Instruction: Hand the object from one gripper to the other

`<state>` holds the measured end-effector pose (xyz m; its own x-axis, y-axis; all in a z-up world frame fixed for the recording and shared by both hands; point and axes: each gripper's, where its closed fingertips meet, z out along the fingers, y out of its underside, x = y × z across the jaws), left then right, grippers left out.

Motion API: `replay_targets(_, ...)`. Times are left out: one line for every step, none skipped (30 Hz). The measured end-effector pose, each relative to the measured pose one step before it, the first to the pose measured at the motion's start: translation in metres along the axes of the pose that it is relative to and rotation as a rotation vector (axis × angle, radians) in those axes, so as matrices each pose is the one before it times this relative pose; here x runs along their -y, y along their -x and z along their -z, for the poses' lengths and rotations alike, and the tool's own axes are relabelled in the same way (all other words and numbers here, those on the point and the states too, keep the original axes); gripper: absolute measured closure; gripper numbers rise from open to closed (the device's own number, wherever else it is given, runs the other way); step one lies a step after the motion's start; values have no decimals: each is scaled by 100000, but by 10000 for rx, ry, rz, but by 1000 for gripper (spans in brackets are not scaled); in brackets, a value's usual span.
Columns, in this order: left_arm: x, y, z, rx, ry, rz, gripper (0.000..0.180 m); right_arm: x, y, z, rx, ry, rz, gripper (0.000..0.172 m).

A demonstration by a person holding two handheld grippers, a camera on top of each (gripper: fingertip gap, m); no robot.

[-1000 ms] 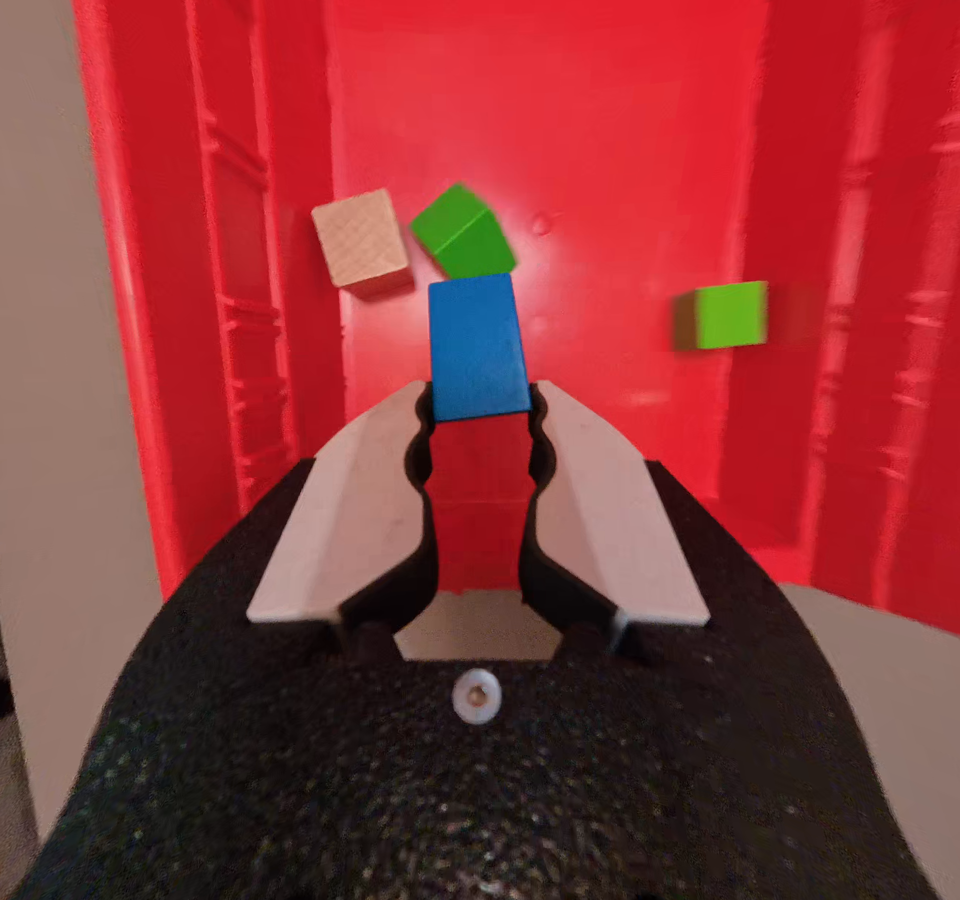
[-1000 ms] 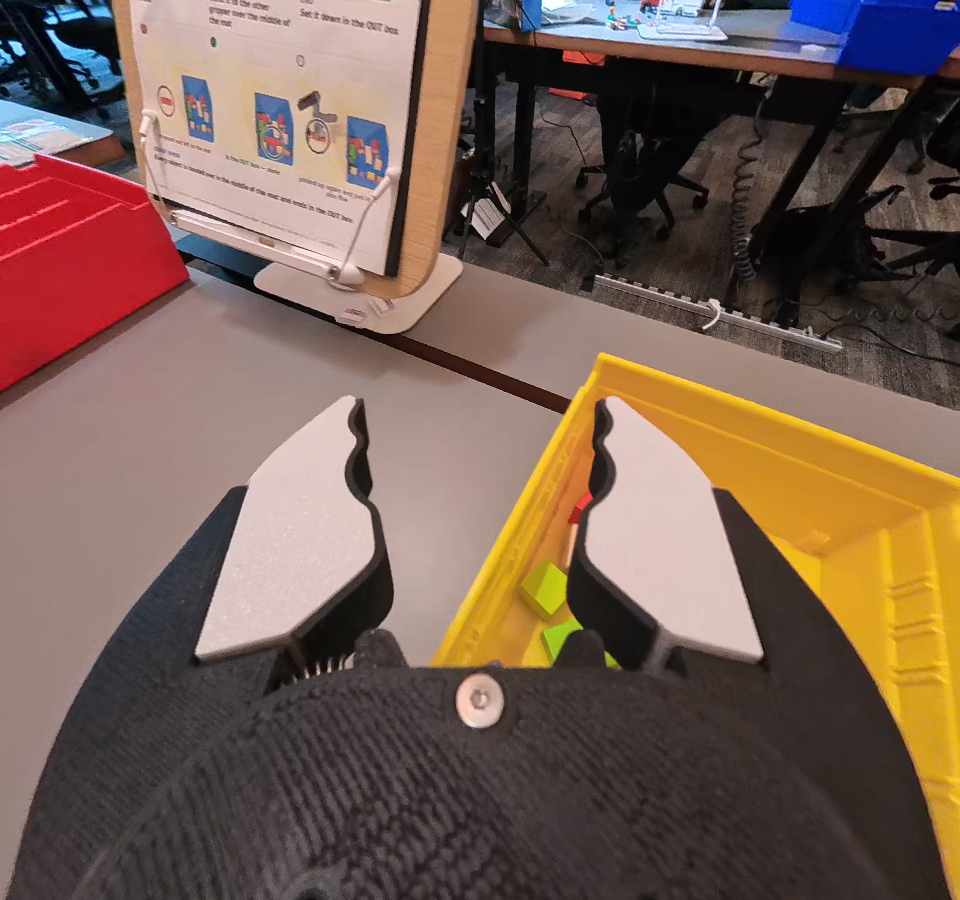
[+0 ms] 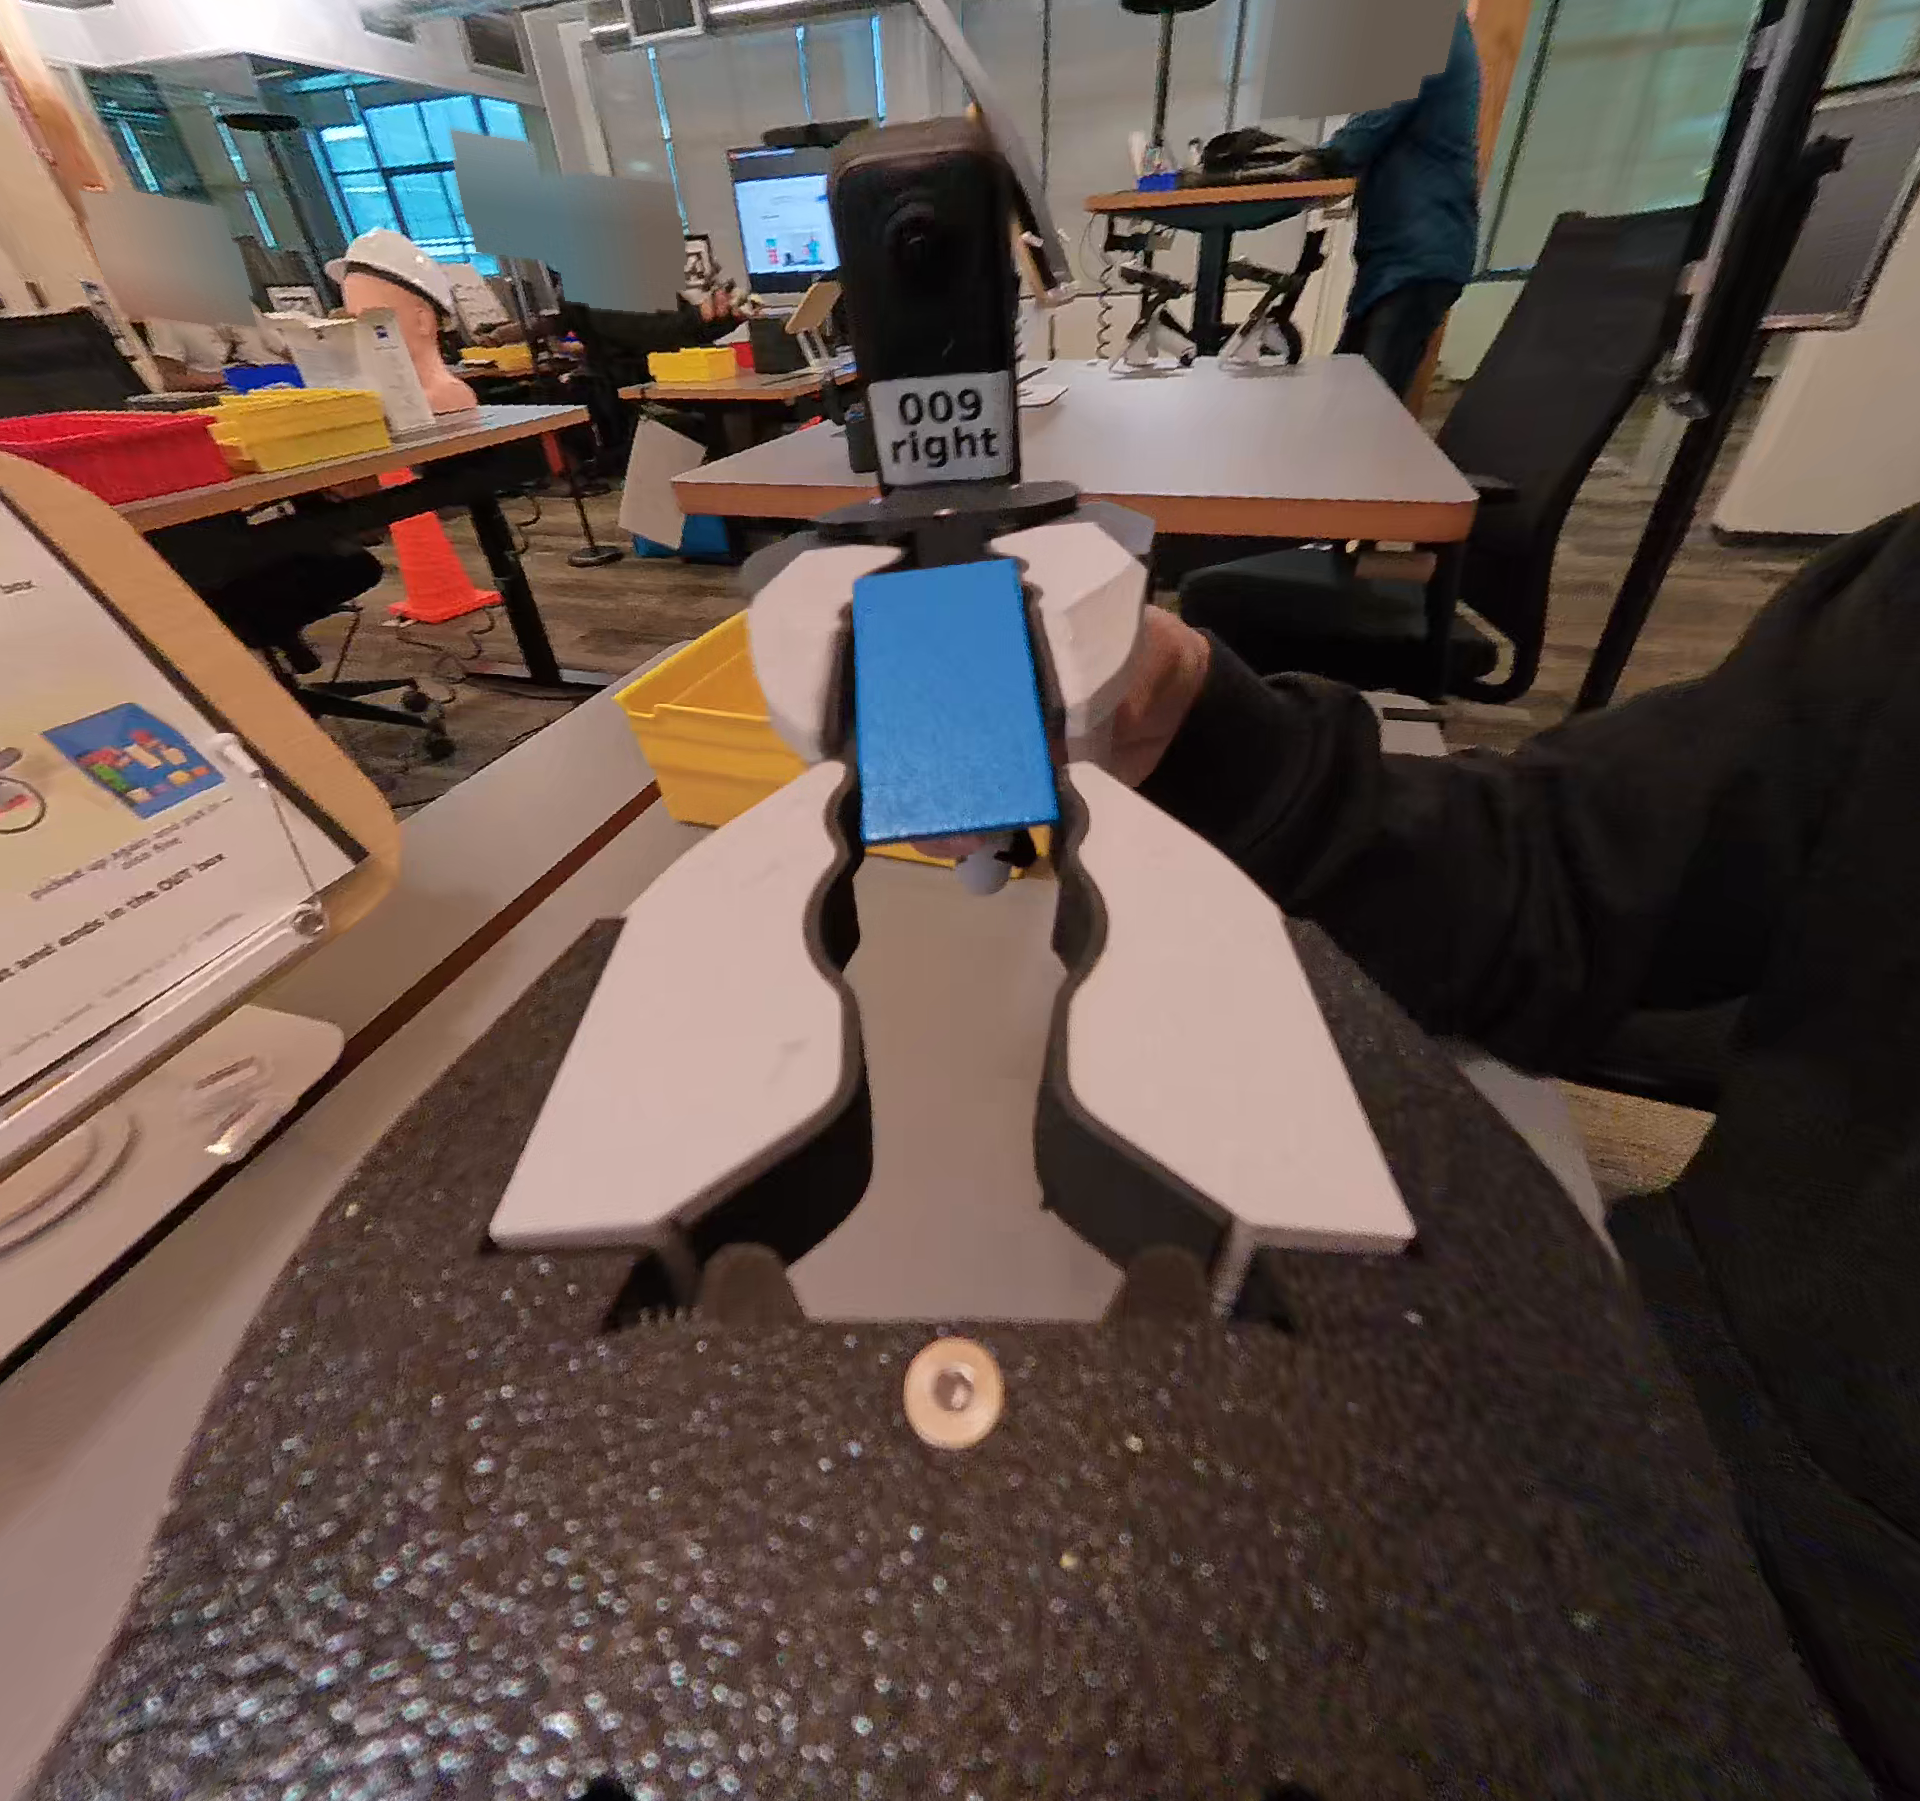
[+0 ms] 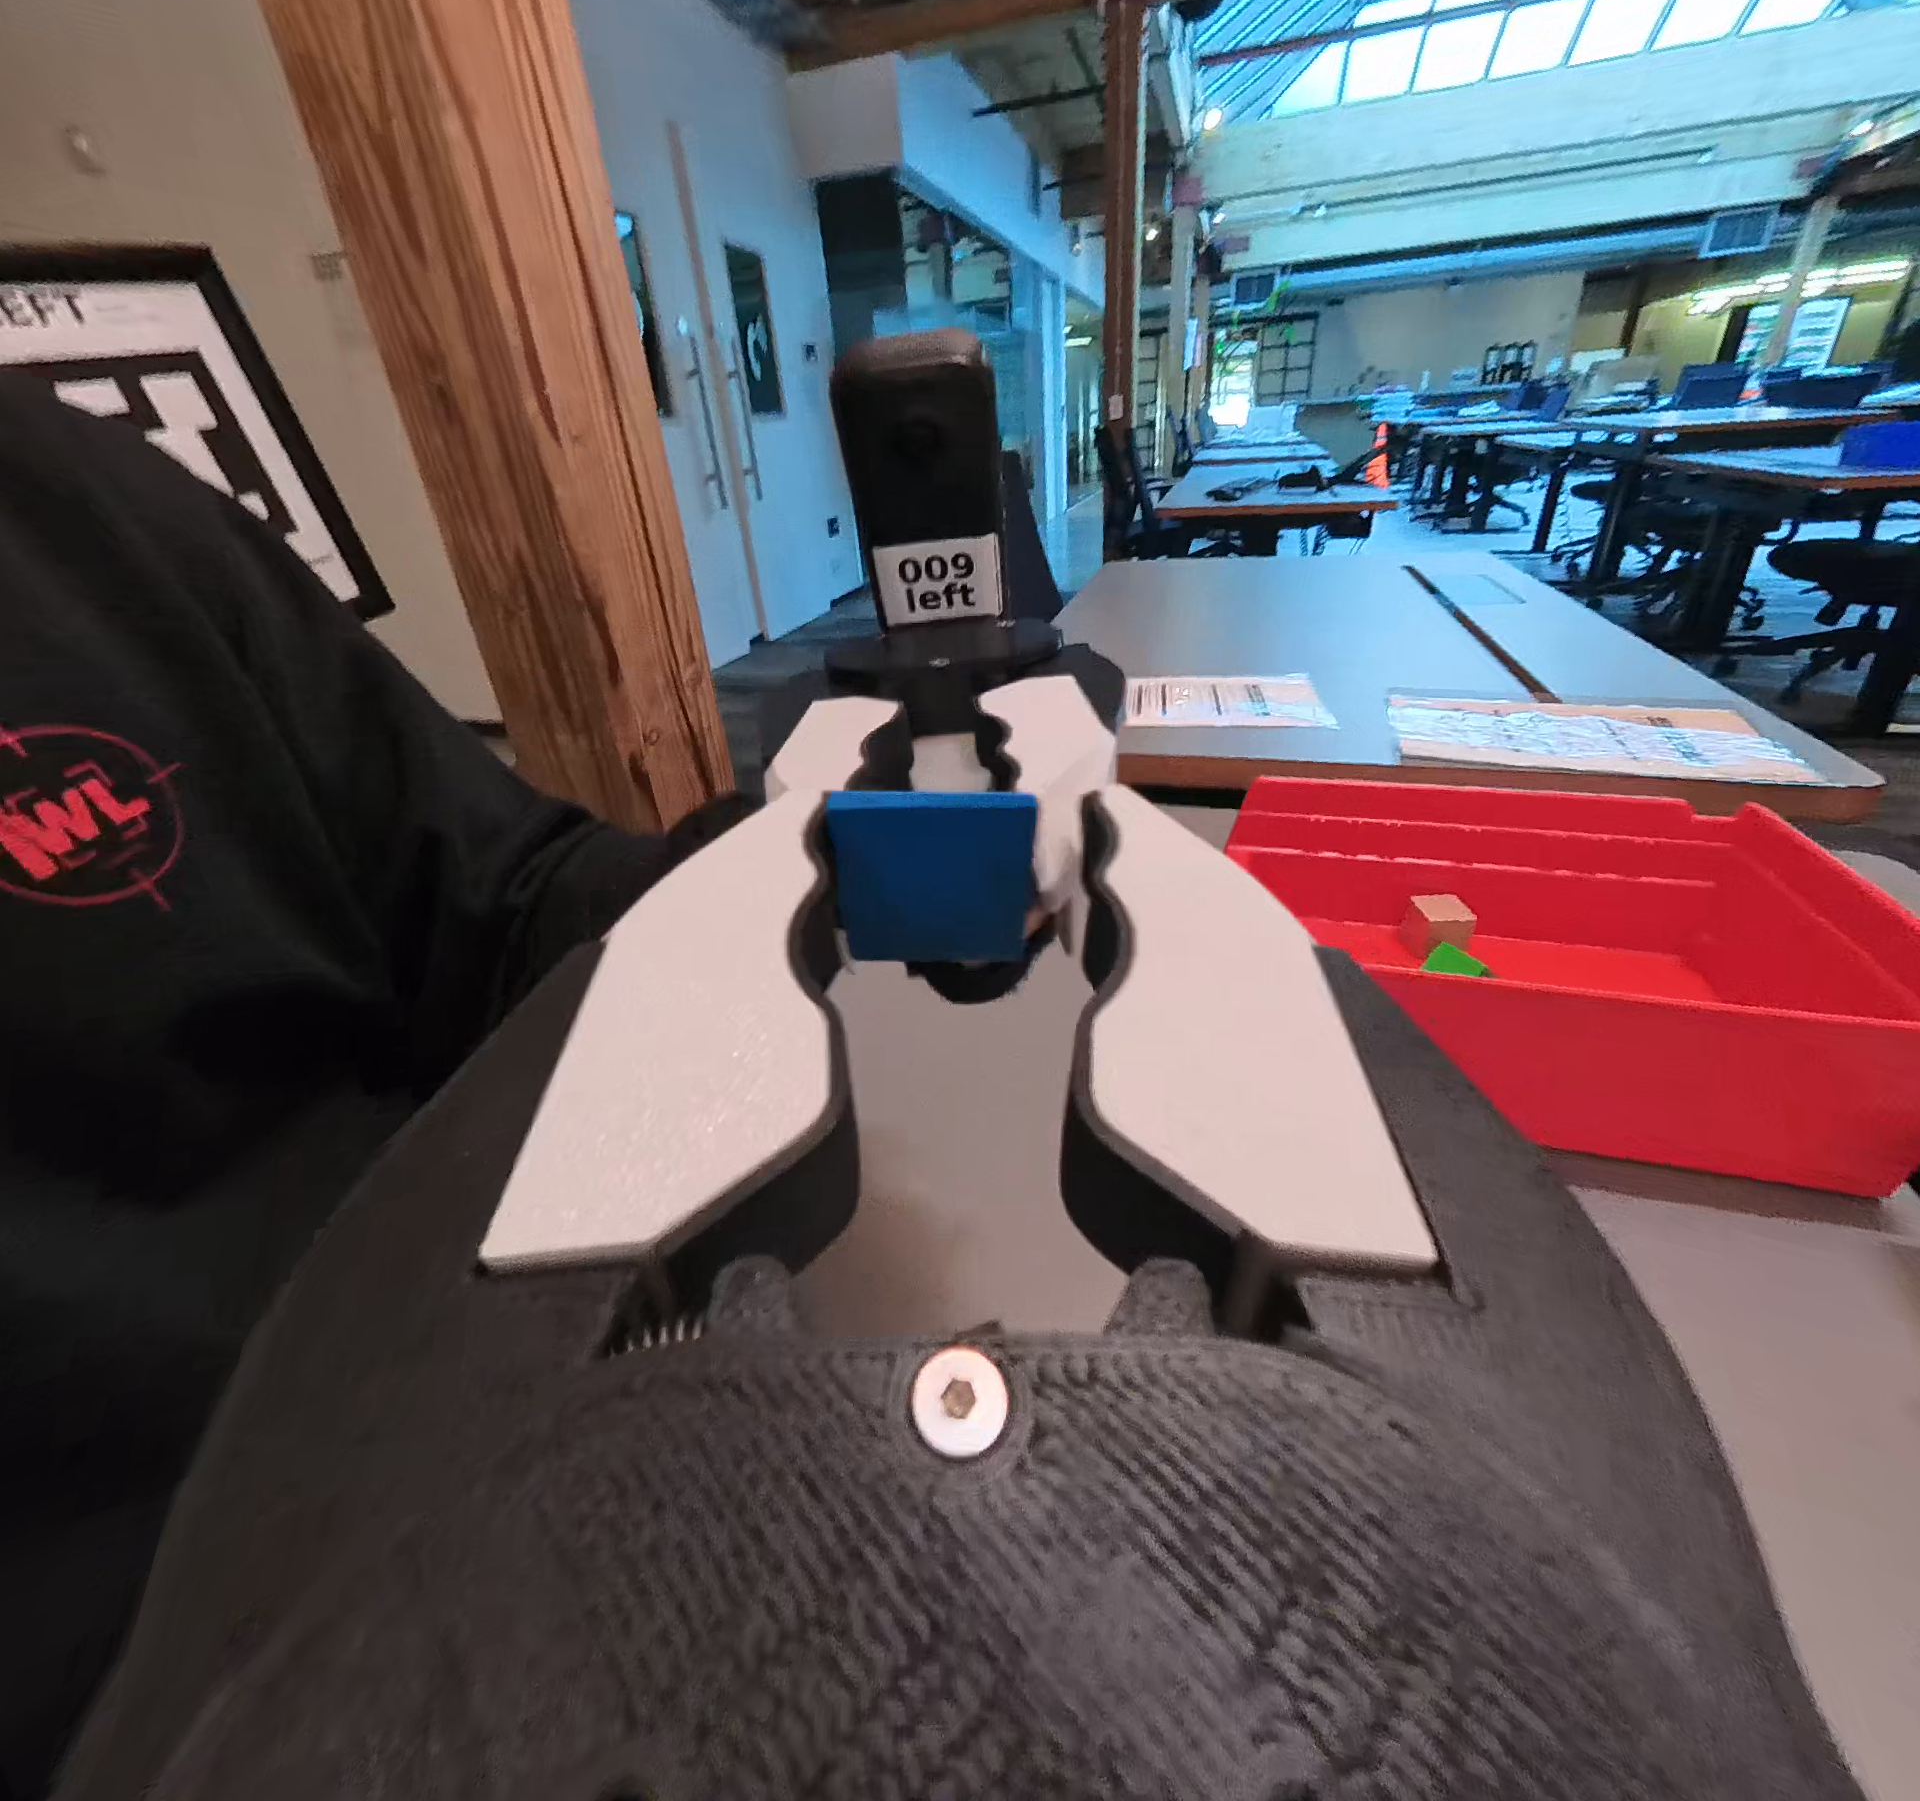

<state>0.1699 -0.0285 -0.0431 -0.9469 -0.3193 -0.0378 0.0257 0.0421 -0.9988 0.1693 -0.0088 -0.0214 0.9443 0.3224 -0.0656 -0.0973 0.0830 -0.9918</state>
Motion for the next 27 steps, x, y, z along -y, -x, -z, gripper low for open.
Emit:
replay_targets(-112,89,16,82,58,-48,147,-256,277,-96,140,198,151,137)
replay_targets(-6,-22,35,-17,-29,25,147,-85,-57,-42,-85,108,50,137)
replay_targets(60,-49,5,-26,-72,91,147,-54,39,-18,-30,103,-11,137)
replay_targets(17,39,-32,38,-68,64,147,20,13,16,-30,29,19,137)
replay_targets(-110,235,-45,165,-8,36,147,4,-98,40,-97,27,48,137)
replay_targets(-231,412,-46,284,77,45,147,-127,-302,112,-204,108,8,137)
replay_targets(-273,424,-44,303,104,35,142,-209,-433,176,-275,173,40,137)
replay_targets(-222,282,-25,233,73,25,136,-76,-561,377,-350,93,36,137)
replay_targets(-200,198,27,196,63,19,133,113,-617,645,-352,5,-5,137)
replay_targets(-268,221,104,203,106,-1,133,163,-759,976,-398,-3,-23,137)
replay_targets(-362,169,144,164,147,-36,133,113,-1336,1375,-762,67,-7,137)
replay_targets(-395,150,174,129,147,-17,134,-39,-2057,1814,-1192,146,33,137)
replay_targets(-443,184,160,133,143,68,135,-246,-2510,2084,-1342,210,34,137)
replay_targets(-482,147,165,70,149,127,135,-580,-2920,2202,-1427,307,-68,137)
replay_targets(-502,13,131,-52,136,135,135,-849,-3388,2208,-1577,325,-202,137)
replay_targets(-482,-20,119,-77,89,151,135,-937,-3663,2081,-1586,240,-223,137)
replay_targets(-426,69,111,-13,36,179,137,-1178,-3665,1748,-1429,303,-170,137)
replay_targets(-402,137,99,23,21,191,139,-1506,-3779,1423,-1418,428,-159,137)
replay_targets(-430,158,76,18,44,196,141,-1637,-3715,1068,-1376,434,-144,137)
replay_targets(-419,118,68,-11,56,192,141,-1710,-3228,612,-1068,447,-117,137)
replay_targets(-355,77,59,-44,33,184,142,-1535,-2819,279,-907,356,-133,137)
replay_targets(-280,41,67,-52,13,183,143,-1050,-2589,77,-912,52,-154,137)
replay_targets(-213,27,79,-58,-3,154,143,-672,-2176,-142,-794,-183,-88,137)
replay_targets(-166,17,81,-57,-13,104,144,-862,-1428,-423,-422,-12,48,137)
replay_targets(-171,86,86,-13,17,80,145,-1279,-563,-574,33,396,178,137)
replay_targets(-221,164,81,38,69,59,145,-1246,-373,-564,-13,470,93,137)
replay_targets(-260,201,65,63,104,37,145,-863,-208,-508,-97,267,97,137)
